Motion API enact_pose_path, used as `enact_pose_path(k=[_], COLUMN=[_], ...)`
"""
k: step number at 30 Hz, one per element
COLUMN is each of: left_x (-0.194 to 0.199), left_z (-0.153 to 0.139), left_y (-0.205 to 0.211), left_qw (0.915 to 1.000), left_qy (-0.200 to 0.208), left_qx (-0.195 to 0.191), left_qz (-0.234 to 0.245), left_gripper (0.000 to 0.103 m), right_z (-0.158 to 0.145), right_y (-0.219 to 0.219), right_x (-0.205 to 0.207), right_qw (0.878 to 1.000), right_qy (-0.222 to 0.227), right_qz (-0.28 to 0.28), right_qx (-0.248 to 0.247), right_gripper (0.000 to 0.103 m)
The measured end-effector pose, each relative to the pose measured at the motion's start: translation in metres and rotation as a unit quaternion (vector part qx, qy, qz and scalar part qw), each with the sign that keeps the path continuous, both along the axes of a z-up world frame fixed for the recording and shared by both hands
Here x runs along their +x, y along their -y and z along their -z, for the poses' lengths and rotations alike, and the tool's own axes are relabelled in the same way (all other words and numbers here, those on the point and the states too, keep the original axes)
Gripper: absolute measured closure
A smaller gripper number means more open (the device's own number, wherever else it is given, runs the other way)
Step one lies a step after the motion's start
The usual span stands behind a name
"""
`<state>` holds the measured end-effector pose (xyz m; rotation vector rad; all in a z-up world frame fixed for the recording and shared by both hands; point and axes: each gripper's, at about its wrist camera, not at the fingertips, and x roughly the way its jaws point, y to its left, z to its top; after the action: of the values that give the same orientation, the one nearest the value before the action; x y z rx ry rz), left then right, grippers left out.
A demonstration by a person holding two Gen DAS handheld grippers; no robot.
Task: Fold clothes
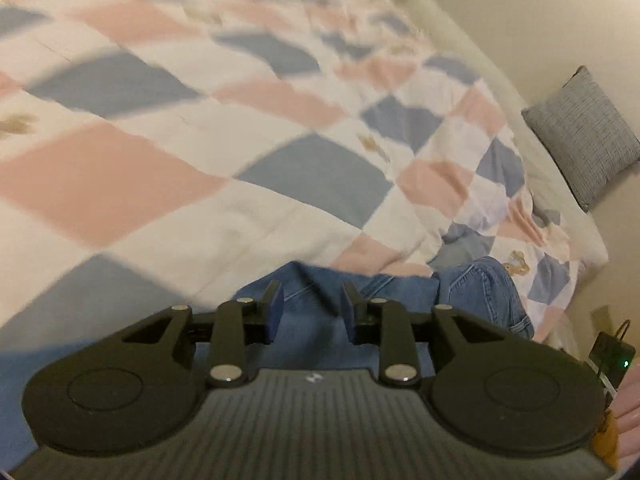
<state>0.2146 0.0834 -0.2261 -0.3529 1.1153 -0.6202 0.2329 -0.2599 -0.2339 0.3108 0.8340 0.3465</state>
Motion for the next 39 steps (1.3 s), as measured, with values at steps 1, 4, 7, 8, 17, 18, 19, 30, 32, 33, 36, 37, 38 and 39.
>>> enact_pose_path(k=[1, 4, 7, 8, 17, 18, 19, 30, 32, 33, 36, 37, 38, 39], left_x=[0.013, 0.033, 0.040, 0.041, 0.043, 0.043, 0.043, 0.053, 0.064, 0.069, 0.077, 0.076, 0.072, 0.068], left_z=[0.012, 0.054, 0.082, 0.087, 0.097, 0.095, 0.094, 0.067, 0.072, 0.077, 0.086, 0.085, 0.082, 0.079], left_y=[0.007, 0.017, 0.018, 0.016, 0.027, 0.028, 0.028, 0.012, 0.003, -0.001, -0.009, -0.009, -0.008, -0.007], left_qw=[0.9995, 0.9871, 0.9719, 0.9671, 0.9573, 0.9598, 0.9621, 0.9515, 0.9472, 0.9453, 0.9401, 0.9418, 0.9454, 0.9488], left_qy=[-0.029, -0.146, -0.212, -0.225, -0.247, -0.239, -0.232, -0.176, -0.166, -0.163, -0.173, -0.174, -0.174, -0.173], left_qx=[-0.013, -0.063, -0.102, -0.118, -0.147, -0.143, -0.140, -0.252, -0.269, -0.274, -0.282, -0.278, -0.269, -0.260], left_qz=[0.008, 0.016, 0.003, -0.005, -0.028, -0.030, -0.031, -0.018, -0.053, -0.069, -0.085, -0.074, -0.059, -0.044], left_gripper=[0.077, 0.075, 0.074, 0.073, 0.050, 0.052, 0.055, 0.083, 0.085, 0.087, 0.090, 0.089, 0.086, 0.078], right_z=[-0.007, -0.010, 0.006, 0.011, 0.020, 0.019, 0.018, 0.016, 0.019, 0.022, 0.031, 0.031, 0.029, 0.027], right_y=[-0.002, -0.016, -0.028, -0.032, -0.036, -0.036, -0.036, -0.012, -0.005, -0.003, -0.001, -0.001, -0.001, -0.001], right_x=[0.007, 0.029, 0.051, 0.055, 0.050, 0.049, 0.047, 0.041, 0.044, 0.046, 0.056, 0.058, 0.060, 0.061], right_qw=[1.000, 0.999, 0.998, 0.998, 0.998, 0.998, 0.998, 0.998, 0.998, 0.998, 0.998, 0.998, 0.998, 0.999], right_qy=[0.011, 0.020, 0.013, 0.011, 0.011, 0.010, 0.010, 0.014, 0.014, 0.012, 0.004, 0.005, 0.009, 0.011], right_qz=[-0.006, -0.043, -0.059, -0.059, -0.045, -0.044, -0.042, 0.033, 0.036, 0.036, 0.033, 0.028, 0.022, 0.016], right_qx=[0.001, 0.007, 0.013, 0.019, 0.047, 0.046, 0.047, 0.052, 0.054, 0.054, 0.057, 0.056, 0.052, 0.050], right_gripper=[0.081, 0.081, 0.078, 0.078, 0.066, 0.065, 0.065, 0.103, 0.103, 0.103, 0.103, 0.103, 0.103, 0.103])
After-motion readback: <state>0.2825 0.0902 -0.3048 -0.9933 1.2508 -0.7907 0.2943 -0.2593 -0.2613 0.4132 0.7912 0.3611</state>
